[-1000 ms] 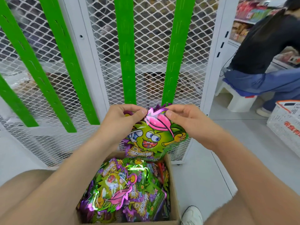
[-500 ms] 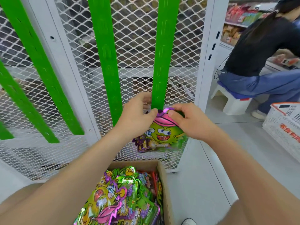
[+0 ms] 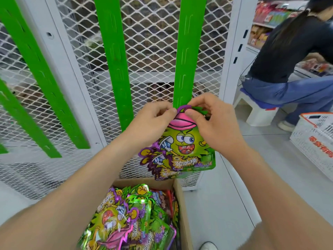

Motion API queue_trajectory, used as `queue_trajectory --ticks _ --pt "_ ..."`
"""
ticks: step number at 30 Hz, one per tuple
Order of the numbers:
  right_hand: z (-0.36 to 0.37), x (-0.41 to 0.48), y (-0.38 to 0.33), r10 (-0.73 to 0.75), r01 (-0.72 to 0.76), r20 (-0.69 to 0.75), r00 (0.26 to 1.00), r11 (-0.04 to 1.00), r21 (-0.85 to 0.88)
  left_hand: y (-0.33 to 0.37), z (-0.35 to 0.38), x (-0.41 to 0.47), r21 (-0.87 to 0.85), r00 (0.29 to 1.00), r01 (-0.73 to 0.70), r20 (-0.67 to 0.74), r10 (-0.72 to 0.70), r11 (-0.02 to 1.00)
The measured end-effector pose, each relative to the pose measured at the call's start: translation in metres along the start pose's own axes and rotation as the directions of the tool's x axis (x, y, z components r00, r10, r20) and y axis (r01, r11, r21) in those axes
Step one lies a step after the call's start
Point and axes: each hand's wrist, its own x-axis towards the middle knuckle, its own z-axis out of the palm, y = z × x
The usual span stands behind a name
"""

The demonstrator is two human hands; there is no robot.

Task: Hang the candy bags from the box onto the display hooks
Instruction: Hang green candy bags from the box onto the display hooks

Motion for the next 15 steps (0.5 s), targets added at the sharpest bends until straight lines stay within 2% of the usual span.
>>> queue_trajectory --ticks 3,7,11,15 --pt "0.003 -0.004 -0.007 -0.055 0.055 -0.021 0.998 0.998 0.009 0.002 -0.006 -0.004 0.019 0.999 0.045 0.005 -0.045 0.999" --pt "0.010 -0.005 -0.011 -0.042 0.042 -0.037 0.998 0.999 0.016 -0.002 -0.013 -0.008 0.064 0.999 0.036 0.029 -0.038 0.997" --pt "0.019 -0.007 -0.015 0.036 -0.031 -0.057 0.998 0.996 0.088 -0.006 -0.019 -0.011 0.110 0.998 0.044 0.047 -0.049 0.993" --pt "0.023 -0.007 -0.016 0.120 -0.116 -0.036 0.992 0.988 0.104 -0.006 -0.022 -0.014 0.086 0.992 0.092 0.075 -0.098 0.992"
